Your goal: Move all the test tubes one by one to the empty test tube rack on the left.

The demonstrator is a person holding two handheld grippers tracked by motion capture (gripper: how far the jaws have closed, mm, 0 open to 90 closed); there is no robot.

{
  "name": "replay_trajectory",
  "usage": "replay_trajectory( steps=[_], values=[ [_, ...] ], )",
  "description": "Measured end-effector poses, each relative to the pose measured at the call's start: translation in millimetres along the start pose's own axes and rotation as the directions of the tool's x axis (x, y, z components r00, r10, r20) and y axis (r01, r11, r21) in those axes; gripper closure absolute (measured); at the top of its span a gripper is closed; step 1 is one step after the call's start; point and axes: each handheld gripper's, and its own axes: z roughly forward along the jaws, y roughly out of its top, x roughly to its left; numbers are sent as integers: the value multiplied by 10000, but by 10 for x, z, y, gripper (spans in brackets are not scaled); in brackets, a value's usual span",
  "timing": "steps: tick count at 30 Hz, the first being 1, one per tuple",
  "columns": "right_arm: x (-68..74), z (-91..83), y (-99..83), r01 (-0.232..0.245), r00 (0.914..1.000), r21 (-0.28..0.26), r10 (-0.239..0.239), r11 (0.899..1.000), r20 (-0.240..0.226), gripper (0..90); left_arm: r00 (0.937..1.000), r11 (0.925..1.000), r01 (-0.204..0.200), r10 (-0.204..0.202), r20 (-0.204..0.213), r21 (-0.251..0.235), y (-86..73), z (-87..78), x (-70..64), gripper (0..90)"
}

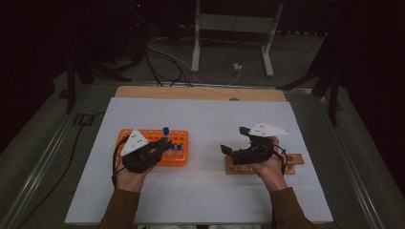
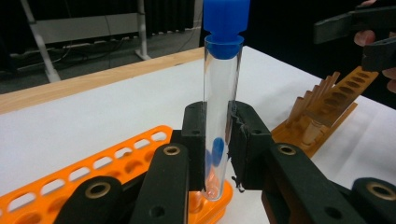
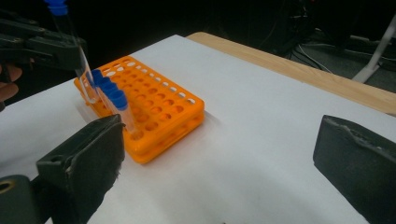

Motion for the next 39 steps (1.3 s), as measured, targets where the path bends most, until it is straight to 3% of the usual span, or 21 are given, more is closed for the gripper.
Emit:
replay_trajectory(
  steps=[10, 19, 29, 39],
  values=[
    [-94, -124, -106, -151, 9998, -89, 152, 9998, 139, 24, 9994, 9996, 253, -256, -239, -125, -60, -163, 145, 777],
    [-176, -217, -180, -442, 9986, -234, 449, 9987, 269, 24, 9981, 9993, 378, -378, -488, -16, -131, -203, 259, 777],
    [-217, -276, -194, -424, 9983, -299, 435, 9987, 375, 24, 9917, 9981, 617, -619, -1125, -48, -292, -193, 410, 777],
    [-257, -416, -213, -320, 9975, -376, 343, 9988, 619, 25, 9890, 9985, 536, -513, -1387, 132, -411, -113, 456, 777]
  ],
)
